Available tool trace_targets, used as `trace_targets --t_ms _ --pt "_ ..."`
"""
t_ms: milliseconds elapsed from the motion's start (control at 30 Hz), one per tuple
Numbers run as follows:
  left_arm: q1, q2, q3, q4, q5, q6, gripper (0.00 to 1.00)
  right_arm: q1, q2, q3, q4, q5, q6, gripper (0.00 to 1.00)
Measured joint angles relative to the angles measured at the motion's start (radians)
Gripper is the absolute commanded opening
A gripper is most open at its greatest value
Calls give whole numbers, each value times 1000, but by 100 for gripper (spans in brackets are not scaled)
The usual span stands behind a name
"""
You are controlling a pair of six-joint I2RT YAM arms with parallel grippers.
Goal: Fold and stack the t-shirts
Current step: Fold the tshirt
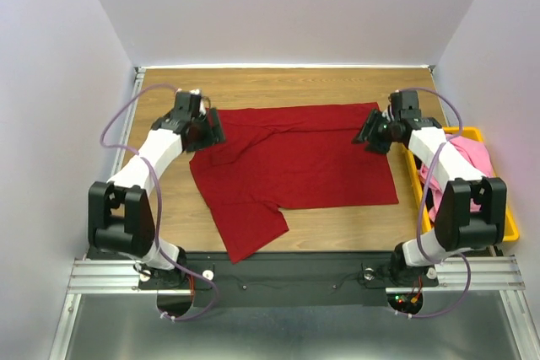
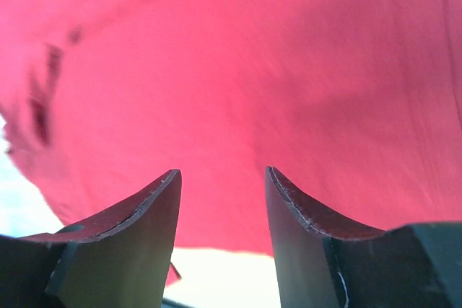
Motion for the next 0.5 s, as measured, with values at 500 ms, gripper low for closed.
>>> trace_targets --t_ms 500 --pt "-391 425 344 35 -362 331 75 32 108 48 83 -54 -27 83"
